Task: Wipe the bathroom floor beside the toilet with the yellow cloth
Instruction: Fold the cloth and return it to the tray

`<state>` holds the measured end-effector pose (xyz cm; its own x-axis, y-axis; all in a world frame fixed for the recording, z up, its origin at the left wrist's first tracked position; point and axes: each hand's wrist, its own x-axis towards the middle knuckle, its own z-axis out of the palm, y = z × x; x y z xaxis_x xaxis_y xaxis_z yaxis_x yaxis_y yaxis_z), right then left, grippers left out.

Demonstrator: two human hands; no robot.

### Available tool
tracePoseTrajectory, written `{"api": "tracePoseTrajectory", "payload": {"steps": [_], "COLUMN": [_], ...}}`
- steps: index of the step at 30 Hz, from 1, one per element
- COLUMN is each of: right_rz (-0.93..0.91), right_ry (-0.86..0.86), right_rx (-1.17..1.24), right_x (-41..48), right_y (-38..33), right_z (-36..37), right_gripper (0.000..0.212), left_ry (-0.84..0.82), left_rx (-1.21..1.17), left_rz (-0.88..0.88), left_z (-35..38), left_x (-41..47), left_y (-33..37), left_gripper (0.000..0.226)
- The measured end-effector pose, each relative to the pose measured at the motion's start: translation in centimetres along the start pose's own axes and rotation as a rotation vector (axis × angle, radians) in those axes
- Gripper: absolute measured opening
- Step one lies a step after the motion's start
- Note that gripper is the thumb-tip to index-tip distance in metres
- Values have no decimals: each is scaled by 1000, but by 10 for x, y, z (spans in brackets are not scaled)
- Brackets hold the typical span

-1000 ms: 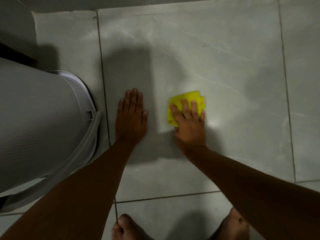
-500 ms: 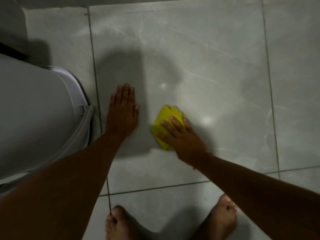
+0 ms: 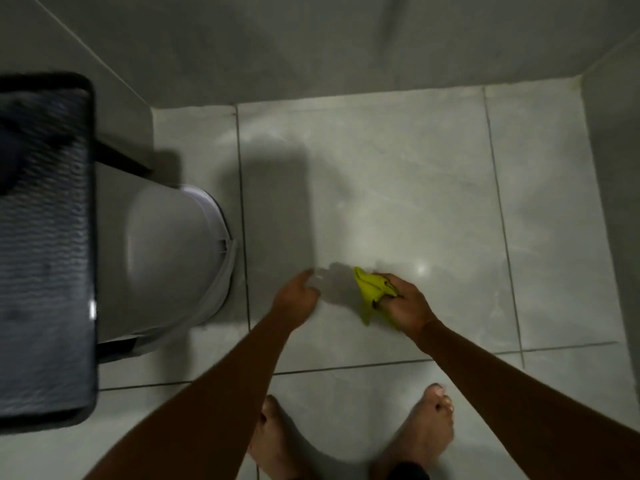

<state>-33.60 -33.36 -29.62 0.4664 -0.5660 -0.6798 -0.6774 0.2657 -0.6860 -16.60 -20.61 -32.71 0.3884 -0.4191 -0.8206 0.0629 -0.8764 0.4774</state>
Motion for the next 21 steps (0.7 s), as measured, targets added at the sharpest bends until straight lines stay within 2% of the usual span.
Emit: {"api": "tracePoseTrajectory", "payload": {"steps": [2, 3, 6, 8, 10, 12, 15, 18, 21], "right_rz": [109, 168, 259, 252, 203, 148, 2, -146, -234], "right_ry": [-75, -112, -202, -209, -208, -181, -156, -127, -58], "right_rx": [169, 247, 447, 488, 540, 498, 361, 45, -257], "right_x": [-28, -43, -85, -112, -128, -139, -153, -153, -146], "right_y": [-33, -51, -103, -140, -173, -200, -240, -269, -285], "right_z": [-8, -10, -8, 2, 21, 45, 99, 153, 195], "right_gripper": [50, 51, 41, 33, 33, 36, 30, 21, 22], "left_ry": [-69, -116, -245, -205, -92, 59, 296, 505, 610], "left_rx": [-254, -356, -589, -640, -609, -619, -674, -661, -598], "left_rz": [-110, -151, -211, -153, -59, -1, 66, 85, 6], "left_z": [-5, -11, -35, -60, -90, -119, -172, -219, -247], "left_x": [-38, -61, -131, -172, -205, -228, -257, -272, -272], "left_y": [17, 26, 54, 62, 63, 59, 38, 9, -19], "left_gripper": [52, 54, 41, 36, 40, 35, 11, 9, 11]}}
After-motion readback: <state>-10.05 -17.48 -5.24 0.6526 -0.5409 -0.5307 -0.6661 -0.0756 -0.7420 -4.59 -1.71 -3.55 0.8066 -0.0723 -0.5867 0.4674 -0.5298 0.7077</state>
